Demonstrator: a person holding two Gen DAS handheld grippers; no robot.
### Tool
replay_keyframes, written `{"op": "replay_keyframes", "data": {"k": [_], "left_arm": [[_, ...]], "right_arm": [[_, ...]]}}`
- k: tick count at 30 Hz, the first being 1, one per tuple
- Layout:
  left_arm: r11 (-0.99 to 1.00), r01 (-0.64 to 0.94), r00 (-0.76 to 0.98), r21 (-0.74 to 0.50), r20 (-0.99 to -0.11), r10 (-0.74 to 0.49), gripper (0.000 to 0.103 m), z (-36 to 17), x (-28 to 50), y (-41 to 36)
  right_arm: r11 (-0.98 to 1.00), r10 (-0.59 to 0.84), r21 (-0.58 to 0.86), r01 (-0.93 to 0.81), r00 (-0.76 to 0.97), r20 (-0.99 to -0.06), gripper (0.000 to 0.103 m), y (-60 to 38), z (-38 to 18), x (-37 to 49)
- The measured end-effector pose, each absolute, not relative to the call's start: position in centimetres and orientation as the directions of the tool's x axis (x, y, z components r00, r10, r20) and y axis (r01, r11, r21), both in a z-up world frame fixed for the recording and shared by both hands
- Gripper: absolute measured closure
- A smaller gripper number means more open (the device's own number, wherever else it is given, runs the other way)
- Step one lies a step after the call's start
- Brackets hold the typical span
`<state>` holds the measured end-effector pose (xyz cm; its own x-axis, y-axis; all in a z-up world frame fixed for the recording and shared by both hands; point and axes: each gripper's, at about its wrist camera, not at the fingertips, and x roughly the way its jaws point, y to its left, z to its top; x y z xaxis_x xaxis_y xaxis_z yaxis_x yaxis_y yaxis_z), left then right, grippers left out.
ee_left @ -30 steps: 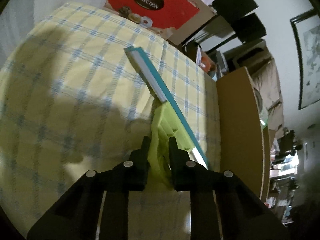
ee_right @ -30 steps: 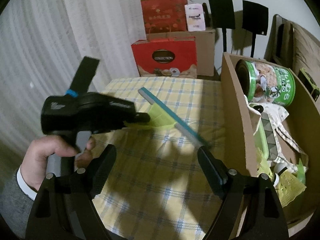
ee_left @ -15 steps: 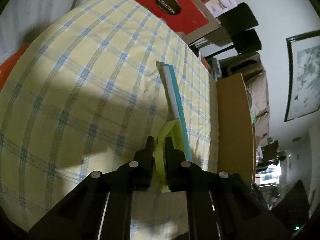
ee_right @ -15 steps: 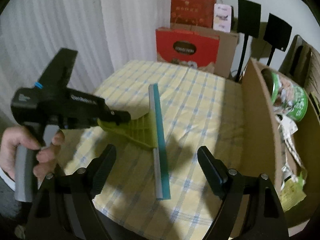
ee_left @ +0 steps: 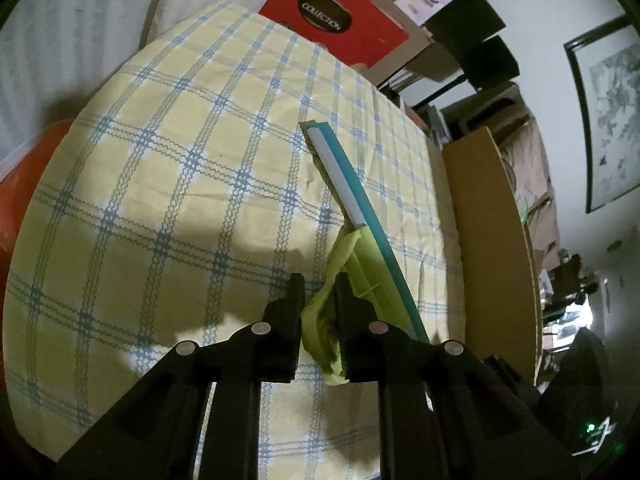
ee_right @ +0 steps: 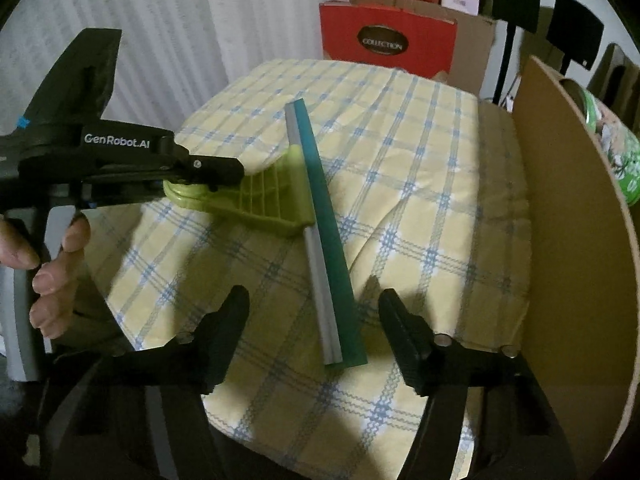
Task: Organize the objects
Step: 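Lift the squeegee with the left tool while the right tool grips its teal blade, then carry the squeegee over the cardboard box with both tools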
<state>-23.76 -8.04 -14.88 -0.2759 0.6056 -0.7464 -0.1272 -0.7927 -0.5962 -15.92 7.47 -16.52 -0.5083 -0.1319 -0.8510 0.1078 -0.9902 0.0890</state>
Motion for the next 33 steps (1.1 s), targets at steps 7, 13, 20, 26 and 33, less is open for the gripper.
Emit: {"op": "replay_keyframes", "data": {"k": [7,13,20,26,33], "left_arm": [[-0.805,-0.139,-0.267,-0.577,-0.761,0.592,0.088,-14.5,-23.9,-7.8],[-0.813,-0.148,-0.229,-0.564,-0.780,0.583,0.089,-14.2,-24.7,-7.2],[-0.770,-0.117,-0.217,-0.627,-0.741,0.636,0.091,-13.9,-24.7,-7.5],[-0.752,-0.149,-0.229,-0.642,-0.717,0.658,0.092,-12.2,-24.5,-6.9],[-0.736,-0.185,-0.250,-0.651,-0.693,0.676,0.092,-9.3,-23.9,-6.3]], "right_arm": [[-0.993,-0.112,0.077,0.092,-0.482,-0.869,0.058,7.4,-16.7,-17.2],[-0.996,-0.086,0.064,0.062,-0.485,-0.871,0.072,7.2,-16.6,-17.1],[-0.995,-0.099,0.094,0.036,-0.492,-0.865,0.082,7.4,-16.5,-16.6],[-0.990,-0.132,0.137,0.029,-0.524,-0.842,0.083,8.0,-15.3,-15.4],[-0.987,-0.148,0.156,0.035,-0.567,-0.811,0.084,8.7,-12.9,-14.1]]}}
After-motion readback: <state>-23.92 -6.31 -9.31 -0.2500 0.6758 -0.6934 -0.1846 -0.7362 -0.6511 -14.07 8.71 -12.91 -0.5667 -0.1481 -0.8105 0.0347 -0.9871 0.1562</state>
